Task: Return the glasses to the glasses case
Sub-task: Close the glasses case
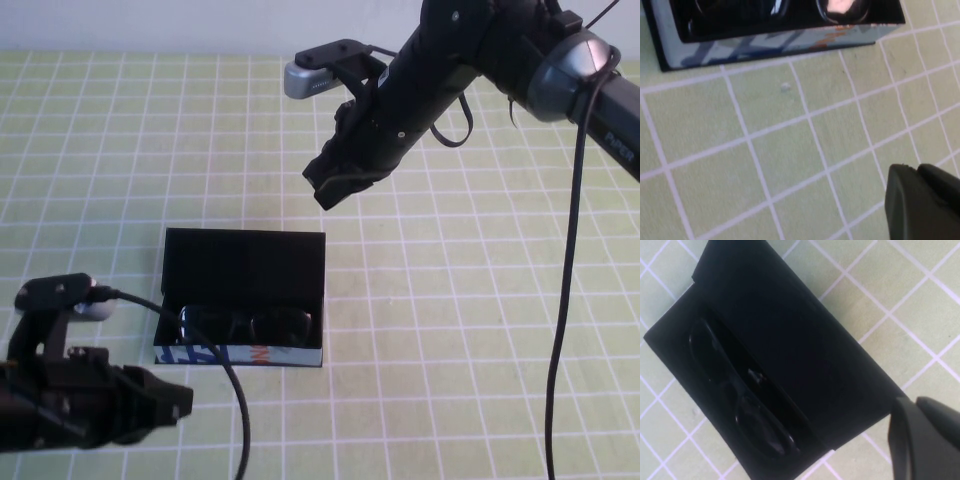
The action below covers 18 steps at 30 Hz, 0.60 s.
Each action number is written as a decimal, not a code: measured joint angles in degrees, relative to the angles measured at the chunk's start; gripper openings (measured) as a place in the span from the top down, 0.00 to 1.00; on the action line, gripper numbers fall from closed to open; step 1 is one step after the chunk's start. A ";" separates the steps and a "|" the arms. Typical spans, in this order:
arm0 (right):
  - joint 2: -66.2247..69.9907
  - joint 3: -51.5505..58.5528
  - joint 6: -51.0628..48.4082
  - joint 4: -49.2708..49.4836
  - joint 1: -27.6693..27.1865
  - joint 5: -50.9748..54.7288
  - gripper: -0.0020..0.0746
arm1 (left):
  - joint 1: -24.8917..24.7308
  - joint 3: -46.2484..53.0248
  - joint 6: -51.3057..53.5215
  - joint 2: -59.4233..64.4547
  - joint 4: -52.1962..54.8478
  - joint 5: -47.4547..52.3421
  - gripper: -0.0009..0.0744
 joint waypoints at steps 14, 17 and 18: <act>0.29 0.00 3.56 0.53 -1.58 -5.59 0.99 | 7.81 -0.43 35.30 18.62 -27.22 0.74 0.99; 0.59 0.00 4.24 1.00 -2.42 -7.67 0.99 | 7.92 -0.43 41.00 22.23 -33.17 0.74 0.99; 0.80 0.00 4.35 1.66 -2.67 -7.95 0.99 | 7.92 -0.43 42.71 23.35 -34.87 0.74 0.99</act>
